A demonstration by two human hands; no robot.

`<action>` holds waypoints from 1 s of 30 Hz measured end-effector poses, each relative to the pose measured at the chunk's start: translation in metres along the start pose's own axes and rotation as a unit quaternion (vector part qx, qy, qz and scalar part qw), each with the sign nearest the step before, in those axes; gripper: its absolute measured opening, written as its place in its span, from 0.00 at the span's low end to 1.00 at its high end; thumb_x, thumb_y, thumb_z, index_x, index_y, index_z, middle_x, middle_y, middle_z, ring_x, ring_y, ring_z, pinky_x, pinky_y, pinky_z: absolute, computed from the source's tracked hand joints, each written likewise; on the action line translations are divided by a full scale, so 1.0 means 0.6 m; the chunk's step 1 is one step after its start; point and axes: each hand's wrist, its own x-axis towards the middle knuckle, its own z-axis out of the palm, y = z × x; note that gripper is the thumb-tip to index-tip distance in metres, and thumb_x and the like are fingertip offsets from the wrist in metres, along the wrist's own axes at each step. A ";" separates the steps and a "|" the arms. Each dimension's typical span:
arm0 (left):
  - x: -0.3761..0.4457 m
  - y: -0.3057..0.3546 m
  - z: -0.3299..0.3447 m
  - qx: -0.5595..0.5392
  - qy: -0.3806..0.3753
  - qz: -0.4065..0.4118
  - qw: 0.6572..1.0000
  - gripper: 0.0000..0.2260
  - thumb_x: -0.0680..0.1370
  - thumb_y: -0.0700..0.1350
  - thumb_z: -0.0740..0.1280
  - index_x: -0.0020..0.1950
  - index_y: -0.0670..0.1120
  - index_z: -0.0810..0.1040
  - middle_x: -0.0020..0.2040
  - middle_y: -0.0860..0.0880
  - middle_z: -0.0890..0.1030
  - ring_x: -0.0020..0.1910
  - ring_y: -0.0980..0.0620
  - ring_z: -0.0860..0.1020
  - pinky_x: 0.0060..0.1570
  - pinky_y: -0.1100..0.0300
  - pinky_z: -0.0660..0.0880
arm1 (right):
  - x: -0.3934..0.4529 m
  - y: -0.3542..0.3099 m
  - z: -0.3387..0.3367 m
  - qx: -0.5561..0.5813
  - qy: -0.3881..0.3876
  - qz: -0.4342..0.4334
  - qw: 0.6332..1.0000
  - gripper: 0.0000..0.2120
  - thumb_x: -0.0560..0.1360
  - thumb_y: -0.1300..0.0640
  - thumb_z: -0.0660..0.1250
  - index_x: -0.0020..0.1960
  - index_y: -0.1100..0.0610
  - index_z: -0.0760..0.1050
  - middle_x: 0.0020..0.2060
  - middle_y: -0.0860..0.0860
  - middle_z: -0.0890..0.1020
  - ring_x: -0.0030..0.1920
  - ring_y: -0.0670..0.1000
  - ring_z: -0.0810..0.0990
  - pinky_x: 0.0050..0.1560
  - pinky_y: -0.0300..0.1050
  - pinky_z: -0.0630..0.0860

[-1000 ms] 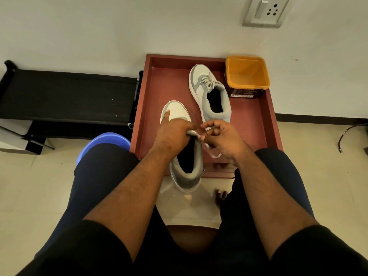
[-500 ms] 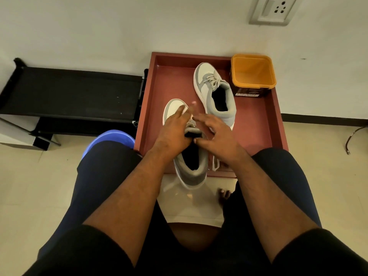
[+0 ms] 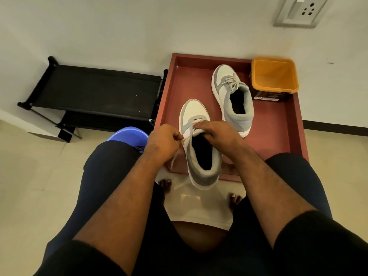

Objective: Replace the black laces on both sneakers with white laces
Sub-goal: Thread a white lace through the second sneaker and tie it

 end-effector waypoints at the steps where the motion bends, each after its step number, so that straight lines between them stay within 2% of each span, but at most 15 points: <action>1: 0.004 -0.006 -0.008 0.041 -0.001 -0.016 0.999 0.04 0.75 0.39 0.70 0.43 0.45 0.84 0.38 0.51 0.81 0.42 0.49 0.81 0.50 0.52 0.79 | -0.001 0.003 -0.002 0.011 0.005 0.006 1.000 0.16 0.75 0.64 0.65 0.61 0.56 0.80 0.58 0.52 0.82 0.61 0.54 0.79 0.62 0.47 0.73; 5: 0.013 -0.015 -0.024 0.099 0.022 -0.079 0.992 0.08 0.74 0.39 0.67 0.43 0.49 0.84 0.43 0.49 0.83 0.42 0.47 0.81 0.47 0.50 0.80 | -0.003 0.007 -0.006 0.055 0.024 0.030 0.998 0.15 0.75 0.65 0.66 0.60 0.56 0.81 0.56 0.52 0.83 0.59 0.54 0.80 0.62 0.49 0.74; 7: 0.007 -0.003 -0.019 0.109 0.047 -0.079 0.990 0.09 0.76 0.38 0.64 0.50 0.47 0.82 0.49 0.48 0.82 0.42 0.48 0.79 0.45 0.53 0.78 | -0.003 0.006 -0.004 0.053 0.027 0.039 0.997 0.15 0.75 0.64 0.66 0.60 0.56 0.80 0.57 0.52 0.83 0.59 0.53 0.80 0.62 0.48 0.74; 9: 0.003 0.006 -0.009 0.003 0.038 -0.050 0.998 0.15 0.76 0.35 0.63 0.61 0.46 0.78 0.53 0.48 0.80 0.41 0.47 0.81 0.42 0.56 0.78 | -0.005 0.003 -0.004 0.041 0.030 0.037 0.998 0.14 0.76 0.63 0.65 0.60 0.56 0.80 0.57 0.52 0.83 0.58 0.54 0.80 0.60 0.47 0.74; 11: -0.004 0.017 0.004 -0.150 -0.010 -0.015 0.989 0.19 0.75 0.32 0.65 0.64 0.46 0.77 0.55 0.49 0.81 0.36 0.49 0.83 0.38 0.55 0.82 | -0.005 0.002 -0.002 0.033 0.033 0.033 0.998 0.14 0.76 0.63 0.65 0.60 0.56 0.81 0.56 0.53 0.83 0.57 0.55 0.81 0.60 0.50 0.75; 14: 0.005 0.021 0.020 -0.107 0.014 0.014 0.994 0.10 0.76 0.38 0.69 0.55 0.46 0.83 0.44 0.51 0.85 0.36 0.55 0.83 0.46 0.54 0.82 | -0.003 0.004 0.001 0.031 0.031 0.040 0.998 0.15 0.76 0.62 0.64 0.61 0.56 0.80 0.57 0.53 0.83 0.58 0.54 0.80 0.59 0.54 0.76; 16: 0.010 0.023 0.014 -0.052 0.031 0.015 0.998 0.07 0.76 0.39 0.69 0.51 0.46 0.85 0.40 0.52 0.84 0.39 0.55 0.82 0.50 0.56 0.80 | -0.005 0.006 -0.001 0.035 0.025 0.038 0.998 0.14 0.76 0.62 0.64 0.59 0.55 0.80 0.56 0.52 0.83 0.57 0.53 0.81 0.59 0.52 0.76; 18: 0.014 0.023 0.002 0.012 0.033 0.013 0.999 0.07 0.76 0.38 0.68 0.50 0.43 0.85 0.44 0.48 0.85 0.42 0.52 0.81 0.50 0.59 0.78 | -0.008 0.008 -0.004 0.067 0.026 0.043 0.996 0.13 0.76 0.63 0.65 0.57 0.55 0.82 0.54 0.51 0.84 0.55 0.52 0.81 0.58 0.50 0.76; 20: 0.017 0.021 -0.004 0.051 0.034 0.002 0.998 0.07 0.76 0.38 0.66 0.49 0.41 0.84 0.46 0.45 0.84 0.44 0.48 0.81 0.50 0.57 0.78 | -0.009 0.009 -0.002 0.091 0.035 0.052 0.994 0.12 0.76 0.62 0.65 0.57 0.54 0.82 0.53 0.50 0.84 0.54 0.51 0.81 0.58 0.50 0.77; 23: 0.009 0.026 0.006 0.067 0.021 0.009 0.997 0.09 0.78 0.38 0.65 0.53 0.42 0.83 0.50 0.45 0.83 0.48 0.48 0.80 0.51 0.59 0.76 | -0.010 0.009 0.001 0.082 0.040 0.064 0.994 0.12 0.77 0.60 0.66 0.59 0.54 0.81 0.55 0.50 0.84 0.55 0.52 0.81 0.59 0.51 0.76; 24: 0.004 0.029 0.008 0.051 0.030 0.014 0.998 0.09 0.78 0.39 0.65 0.56 0.43 0.82 0.52 0.46 0.82 0.49 0.48 0.79 0.51 0.59 0.75 | -0.009 0.009 0.000 0.076 0.042 0.071 0.994 0.13 0.76 0.59 0.67 0.60 0.54 0.80 0.56 0.51 0.83 0.57 0.52 0.80 0.61 0.51 0.75; 26: -0.009 0.029 0.011 -0.007 0.106 0.014 0.994 0.08 0.78 0.41 0.66 0.56 0.44 0.80 0.53 0.47 0.79 0.48 0.51 0.78 0.51 0.57 0.76 | -0.012 0.010 -0.005 0.075 0.054 0.082 0.992 0.19 0.73 0.57 0.72 0.64 0.55 0.77 0.60 0.52 0.81 0.61 0.52 0.77 0.64 0.50 0.72; 27: -0.017 0.028 0.013 -0.060 0.149 -0.004 0.987 0.06 0.77 0.44 0.67 0.51 0.43 0.80 0.49 0.47 0.79 0.44 0.51 0.77 0.48 0.55 0.78 | -0.016 0.012 -0.008 0.073 0.061 0.079 0.992 0.22 0.71 0.55 0.74 0.65 0.55 0.76 0.62 0.52 0.79 0.63 0.51 0.75 0.66 0.50 0.71; 28: -0.023 0.029 0.017 -0.126 0.166 -0.035 0.977 0.09 0.77 0.47 0.67 0.45 0.41 0.79 0.43 0.46 0.79 0.39 0.50 0.77 0.45 0.51 0.80 | -0.021 0.014 -0.011 0.062 0.065 0.075 0.993 0.25 0.69 0.54 0.76 0.65 0.54 0.76 0.63 0.51 0.78 0.65 0.51 0.73 0.68 0.50 0.69; 30: -0.034 0.029 0.031 -0.245 0.099 -0.130 0.956 0.16 0.78 0.52 0.66 0.39 0.40 0.79 0.33 0.44 0.80 0.32 0.47 0.77 0.41 0.48 0.81 | -0.036 0.017 -0.011 0.029 0.069 0.079 0.994 0.28 0.67 0.54 0.77 0.65 0.53 0.75 0.65 0.51 0.75 0.67 0.51 0.70 0.69 0.44 0.63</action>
